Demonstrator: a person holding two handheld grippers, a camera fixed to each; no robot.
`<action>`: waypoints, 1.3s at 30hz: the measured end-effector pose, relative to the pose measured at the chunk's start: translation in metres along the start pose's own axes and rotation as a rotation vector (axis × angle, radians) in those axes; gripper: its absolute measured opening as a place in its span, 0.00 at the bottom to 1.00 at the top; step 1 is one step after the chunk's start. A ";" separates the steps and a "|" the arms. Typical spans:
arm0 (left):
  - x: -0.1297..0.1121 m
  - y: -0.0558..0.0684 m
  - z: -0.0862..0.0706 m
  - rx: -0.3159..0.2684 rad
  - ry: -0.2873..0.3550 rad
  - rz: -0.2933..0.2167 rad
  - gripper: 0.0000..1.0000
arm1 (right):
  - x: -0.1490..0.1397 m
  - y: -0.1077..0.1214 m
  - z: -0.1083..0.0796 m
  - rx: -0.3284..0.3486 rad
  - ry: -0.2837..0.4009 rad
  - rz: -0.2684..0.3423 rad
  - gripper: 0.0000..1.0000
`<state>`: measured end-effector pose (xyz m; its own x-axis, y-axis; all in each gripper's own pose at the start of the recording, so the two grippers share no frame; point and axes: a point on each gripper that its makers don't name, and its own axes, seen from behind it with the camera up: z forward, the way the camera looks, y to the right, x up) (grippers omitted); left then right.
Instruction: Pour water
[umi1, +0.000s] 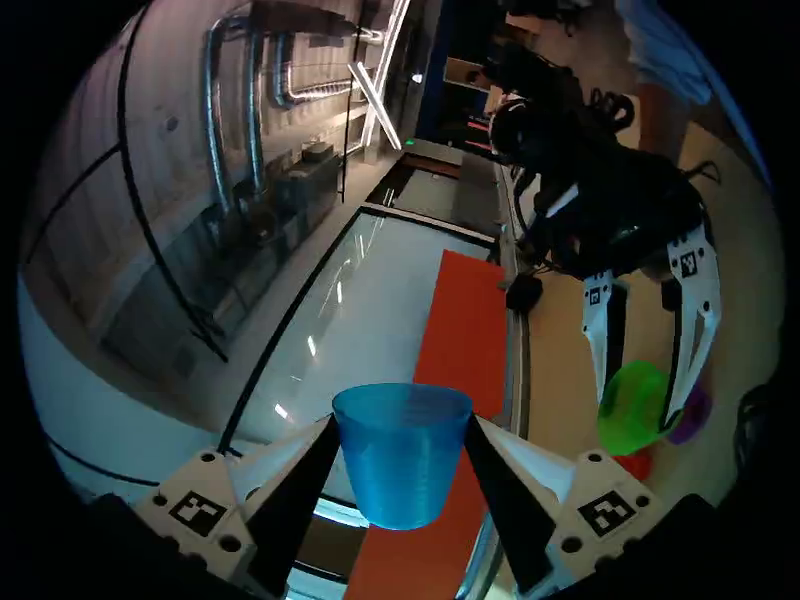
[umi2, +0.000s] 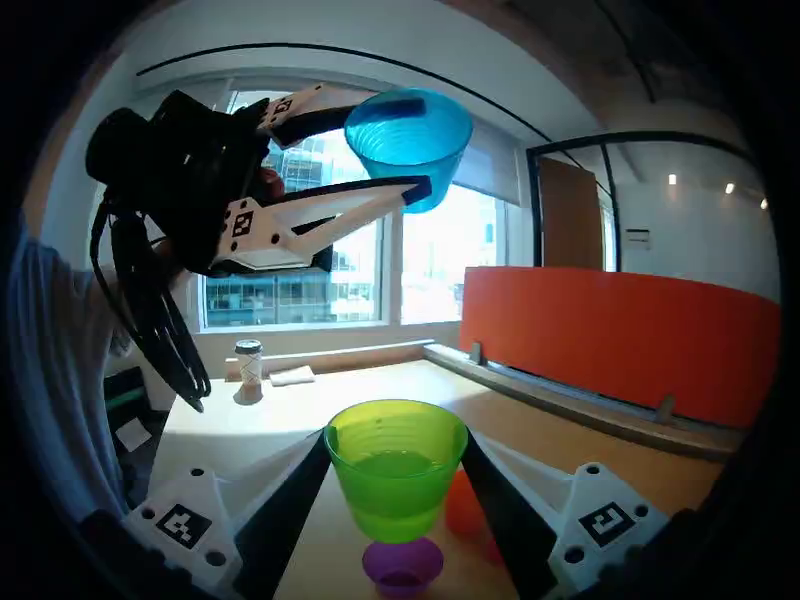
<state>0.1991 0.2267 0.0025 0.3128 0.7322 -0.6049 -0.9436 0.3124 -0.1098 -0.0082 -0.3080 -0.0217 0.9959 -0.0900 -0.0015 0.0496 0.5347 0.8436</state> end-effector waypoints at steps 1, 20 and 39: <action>-0.001 0.000 0.000 0.000 0.000 -0.024 0.86 | 0.000 0.000 0.000 0.000 0.001 0.000 0.92; -0.004 -0.009 -0.002 0.013 0.013 -0.386 0.86 | 0.003 0.001 -0.002 -0.004 0.010 0.004 0.92; -0.007 -0.024 -0.004 -0.004 0.046 -0.836 0.86 | 0.004 0.003 -0.004 -0.007 0.018 0.008 0.92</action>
<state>0.2192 0.2115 0.0069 0.9052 0.2344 -0.3546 -0.4028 0.7392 -0.5398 -0.0036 -0.3036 -0.0213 0.9975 -0.0707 -0.0044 0.0421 0.5415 0.8396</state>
